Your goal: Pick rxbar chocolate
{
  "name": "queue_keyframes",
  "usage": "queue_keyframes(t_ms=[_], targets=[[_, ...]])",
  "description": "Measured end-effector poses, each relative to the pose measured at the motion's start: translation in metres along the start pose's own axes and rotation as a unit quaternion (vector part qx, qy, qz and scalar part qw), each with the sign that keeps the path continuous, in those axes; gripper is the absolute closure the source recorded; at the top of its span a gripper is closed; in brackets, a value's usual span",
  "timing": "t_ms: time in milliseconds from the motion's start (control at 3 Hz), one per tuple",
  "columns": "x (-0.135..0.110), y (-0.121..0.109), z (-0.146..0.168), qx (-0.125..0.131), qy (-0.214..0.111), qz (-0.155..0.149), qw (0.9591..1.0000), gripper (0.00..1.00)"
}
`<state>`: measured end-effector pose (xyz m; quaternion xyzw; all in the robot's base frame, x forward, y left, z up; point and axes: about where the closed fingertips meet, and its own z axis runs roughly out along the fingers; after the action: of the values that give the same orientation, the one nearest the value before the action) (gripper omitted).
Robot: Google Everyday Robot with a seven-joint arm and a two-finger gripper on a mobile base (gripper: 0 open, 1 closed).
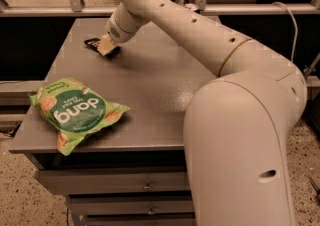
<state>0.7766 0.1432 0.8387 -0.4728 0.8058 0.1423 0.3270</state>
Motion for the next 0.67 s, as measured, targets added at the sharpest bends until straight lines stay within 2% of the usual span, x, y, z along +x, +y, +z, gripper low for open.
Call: queue_keyframes(t_ms=[333,667], targets=[[-0.011,0.007,-0.022,-0.008,-0.030,-0.008,0.9995,1.00],[-0.031,0.014,-0.059,-0.006,-0.072,-0.034,0.9968,1.00]])
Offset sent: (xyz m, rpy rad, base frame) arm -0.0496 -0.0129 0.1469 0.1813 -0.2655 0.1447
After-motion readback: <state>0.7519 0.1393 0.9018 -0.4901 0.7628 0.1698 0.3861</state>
